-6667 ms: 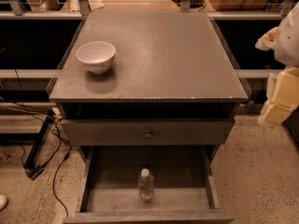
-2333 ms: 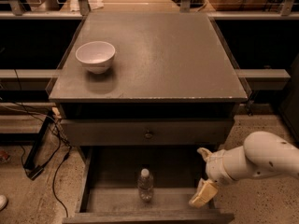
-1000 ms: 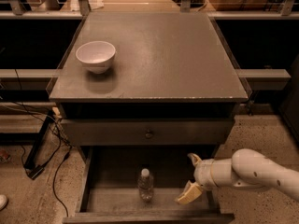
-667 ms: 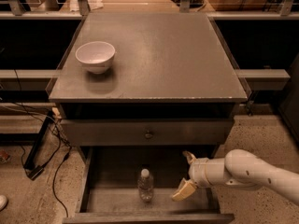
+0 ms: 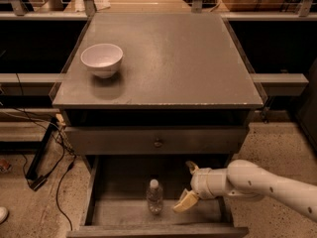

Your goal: Pick water bottle from middle drawer and place on counter

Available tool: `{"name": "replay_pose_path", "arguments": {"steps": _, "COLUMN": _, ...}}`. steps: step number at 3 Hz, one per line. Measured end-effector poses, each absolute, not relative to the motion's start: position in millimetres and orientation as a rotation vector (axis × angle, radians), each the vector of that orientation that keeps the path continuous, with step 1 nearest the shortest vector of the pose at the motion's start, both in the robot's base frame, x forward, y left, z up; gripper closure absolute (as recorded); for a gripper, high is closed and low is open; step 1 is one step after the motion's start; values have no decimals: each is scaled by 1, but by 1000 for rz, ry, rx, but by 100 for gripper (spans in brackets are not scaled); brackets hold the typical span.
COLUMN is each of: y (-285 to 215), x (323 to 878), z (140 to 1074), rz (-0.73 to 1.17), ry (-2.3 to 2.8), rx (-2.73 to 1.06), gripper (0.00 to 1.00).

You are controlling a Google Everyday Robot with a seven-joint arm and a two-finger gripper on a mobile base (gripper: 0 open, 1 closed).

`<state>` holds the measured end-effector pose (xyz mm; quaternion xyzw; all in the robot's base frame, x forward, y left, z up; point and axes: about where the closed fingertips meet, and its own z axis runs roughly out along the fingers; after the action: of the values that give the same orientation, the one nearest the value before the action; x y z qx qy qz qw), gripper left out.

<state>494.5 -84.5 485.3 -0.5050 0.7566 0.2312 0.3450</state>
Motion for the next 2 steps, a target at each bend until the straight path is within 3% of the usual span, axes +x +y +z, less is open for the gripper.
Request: {"name": "replay_pose_path", "arguments": {"steps": 2, "y": -52, "x": 508, "z": 469, "rz": 634, "ry": 1945, "rx": -1316, "gripper": 0}}
